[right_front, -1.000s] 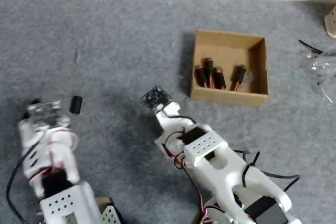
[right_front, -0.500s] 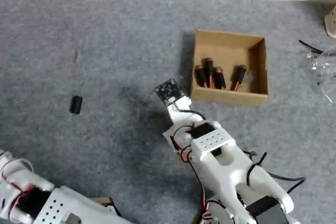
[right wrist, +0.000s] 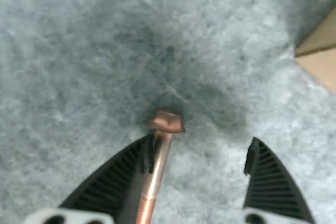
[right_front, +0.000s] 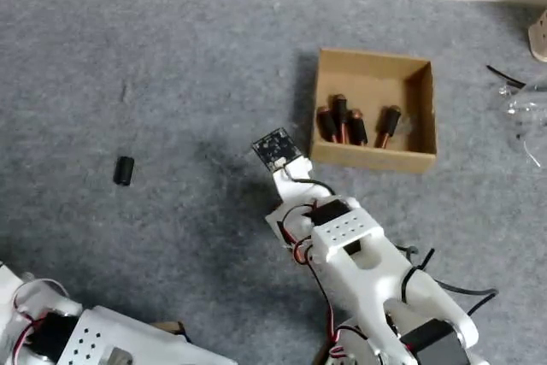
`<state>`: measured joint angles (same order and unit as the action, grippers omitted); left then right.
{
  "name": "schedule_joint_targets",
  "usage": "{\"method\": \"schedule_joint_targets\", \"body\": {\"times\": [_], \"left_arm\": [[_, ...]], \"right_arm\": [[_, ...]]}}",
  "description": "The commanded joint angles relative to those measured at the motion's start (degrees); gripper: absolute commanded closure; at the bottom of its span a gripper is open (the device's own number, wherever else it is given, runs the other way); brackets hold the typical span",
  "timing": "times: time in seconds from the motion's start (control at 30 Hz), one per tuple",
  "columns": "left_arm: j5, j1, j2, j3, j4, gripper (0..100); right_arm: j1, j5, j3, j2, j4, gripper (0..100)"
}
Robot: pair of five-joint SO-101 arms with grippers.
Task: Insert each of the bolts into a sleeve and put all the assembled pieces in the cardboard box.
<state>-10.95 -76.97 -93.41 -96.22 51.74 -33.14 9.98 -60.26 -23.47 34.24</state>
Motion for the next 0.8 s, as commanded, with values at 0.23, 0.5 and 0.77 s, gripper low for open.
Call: {"method": "schedule_joint_targets", "body": {"times": [0.23, 0.5, 0.77], "left_arm": [[-0.44, -0.13, -1.10, -1.45, 4.75, 100], [-9.14, 18.15, -0.66, 7.25, -0.18, 100], [-8.70, 39.43, 0.13, 34.24, 16.18, 100]], "right_arm": [[1.45, 0.35, 1.98, -0.75, -1.19, 74.9], [12.00, 0.09, 2.42, -0.75, -1.27, 74.9], [18.86, -2.99, 1.98, -0.75, -9.71, 74.9]]}}
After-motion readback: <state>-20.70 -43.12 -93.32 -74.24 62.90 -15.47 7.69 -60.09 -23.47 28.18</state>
